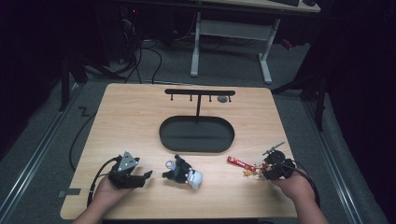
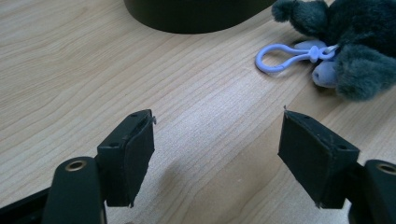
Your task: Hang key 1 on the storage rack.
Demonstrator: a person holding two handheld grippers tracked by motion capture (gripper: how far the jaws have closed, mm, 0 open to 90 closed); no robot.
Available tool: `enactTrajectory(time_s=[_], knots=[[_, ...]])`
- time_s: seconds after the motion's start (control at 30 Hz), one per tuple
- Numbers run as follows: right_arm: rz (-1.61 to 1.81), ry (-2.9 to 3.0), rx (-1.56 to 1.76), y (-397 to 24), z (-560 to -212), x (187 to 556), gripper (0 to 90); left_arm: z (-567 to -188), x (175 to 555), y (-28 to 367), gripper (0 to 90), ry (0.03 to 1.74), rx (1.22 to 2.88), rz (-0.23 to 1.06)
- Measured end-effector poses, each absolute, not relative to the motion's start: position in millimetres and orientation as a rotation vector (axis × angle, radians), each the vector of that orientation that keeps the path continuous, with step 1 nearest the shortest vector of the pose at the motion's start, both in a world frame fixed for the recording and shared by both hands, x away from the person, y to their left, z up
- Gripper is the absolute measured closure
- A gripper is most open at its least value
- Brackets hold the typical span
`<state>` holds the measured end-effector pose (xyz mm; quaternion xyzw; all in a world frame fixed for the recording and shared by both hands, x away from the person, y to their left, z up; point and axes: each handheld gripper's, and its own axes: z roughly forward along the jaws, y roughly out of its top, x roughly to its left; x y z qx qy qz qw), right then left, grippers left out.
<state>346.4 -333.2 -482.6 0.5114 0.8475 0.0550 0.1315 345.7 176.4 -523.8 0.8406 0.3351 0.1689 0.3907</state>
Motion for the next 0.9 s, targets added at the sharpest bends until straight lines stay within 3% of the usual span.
enactTrajectory(time_s=[0.9], knots=[[0.167, 2.469, 1.620, -336.8, -487.3, 361.1, 66.1, -522.0, 344.7, 178.5, 27.1, 0.857, 2.118, 0.429]])
